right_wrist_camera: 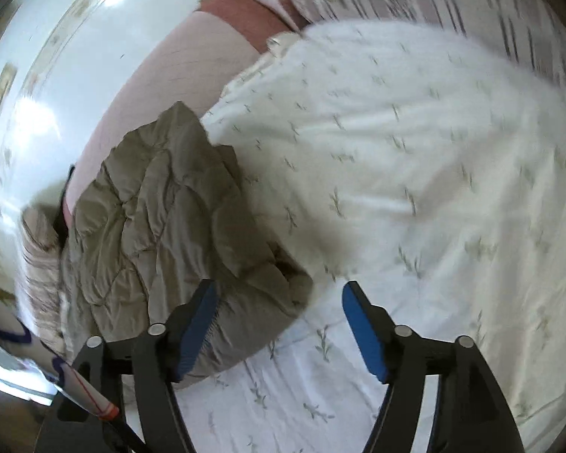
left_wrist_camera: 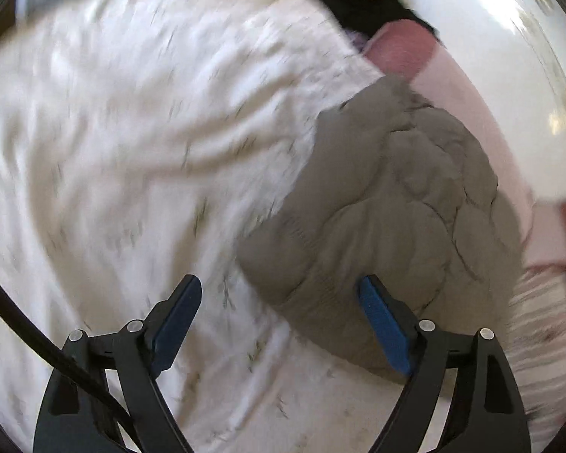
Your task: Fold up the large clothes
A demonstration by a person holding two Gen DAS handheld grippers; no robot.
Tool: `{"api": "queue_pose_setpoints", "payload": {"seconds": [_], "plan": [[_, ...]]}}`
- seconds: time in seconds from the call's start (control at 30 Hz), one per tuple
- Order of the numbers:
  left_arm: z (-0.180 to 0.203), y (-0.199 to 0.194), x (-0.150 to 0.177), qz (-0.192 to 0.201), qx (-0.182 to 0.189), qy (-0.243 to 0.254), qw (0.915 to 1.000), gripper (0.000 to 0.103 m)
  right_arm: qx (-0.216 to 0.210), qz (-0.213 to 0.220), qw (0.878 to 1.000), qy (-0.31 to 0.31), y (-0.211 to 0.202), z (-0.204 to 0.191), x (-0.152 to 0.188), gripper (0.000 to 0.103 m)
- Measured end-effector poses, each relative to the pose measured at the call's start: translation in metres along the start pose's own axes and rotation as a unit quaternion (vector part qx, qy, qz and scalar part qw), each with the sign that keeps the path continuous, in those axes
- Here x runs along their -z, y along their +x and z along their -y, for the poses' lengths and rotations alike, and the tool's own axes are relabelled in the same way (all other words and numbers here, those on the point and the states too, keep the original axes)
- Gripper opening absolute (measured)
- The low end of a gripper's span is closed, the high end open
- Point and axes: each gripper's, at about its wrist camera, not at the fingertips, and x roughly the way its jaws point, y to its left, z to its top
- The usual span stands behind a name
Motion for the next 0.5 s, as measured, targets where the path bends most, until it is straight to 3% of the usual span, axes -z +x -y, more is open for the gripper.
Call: {"api": "queue_pose_setpoints", "payload": {"seconds": [0.1, 0.17, 0.3, 0.43, 0.47, 0.5], "plan": [[-0.026, 0.016, 0.002, -0.038, 0.075, -0.080, 0.9933, 0.085, -0.044, -0.019, 0.998, 0.043, 0.011, 0.012, 0.004, 0.076], [-0.030, 0.022, 0.003, -0.038, 0.099, -0.095, 0.9898, 0.085, -0.059, -0.025, 0.997, 0.053, 0.018, 0.010, 0.007, 0.077], [-0.020, 0.030, 0.000, -0.015, 0.118, -0.086, 0.9892, 0.088, -0.080, -0.036, 0.994, 0.060, 0.040, 0.000, 0.012, 0.079], [-0.007, 0.039, -0.006, 0.007, 0.120, -0.058, 0.9910, 0.093, -0.094, -0.015, 0.993, 0.068, 0.057, -0.009, 0.008, 0.084], [-0.003, 0.041, -0.011, 0.013, 0.110, -0.047, 0.9927, 0.088, -0.101, -0.010, 0.993, 0.065, 0.060, -0.012, 0.006, 0.078], [0.006, 0.039, -0.010, 0.029, 0.085, -0.024, 0.9957, 0.077, -0.100, -0.008, 0.993, 0.063, 0.062, -0.013, 0.005, 0.063]]}}
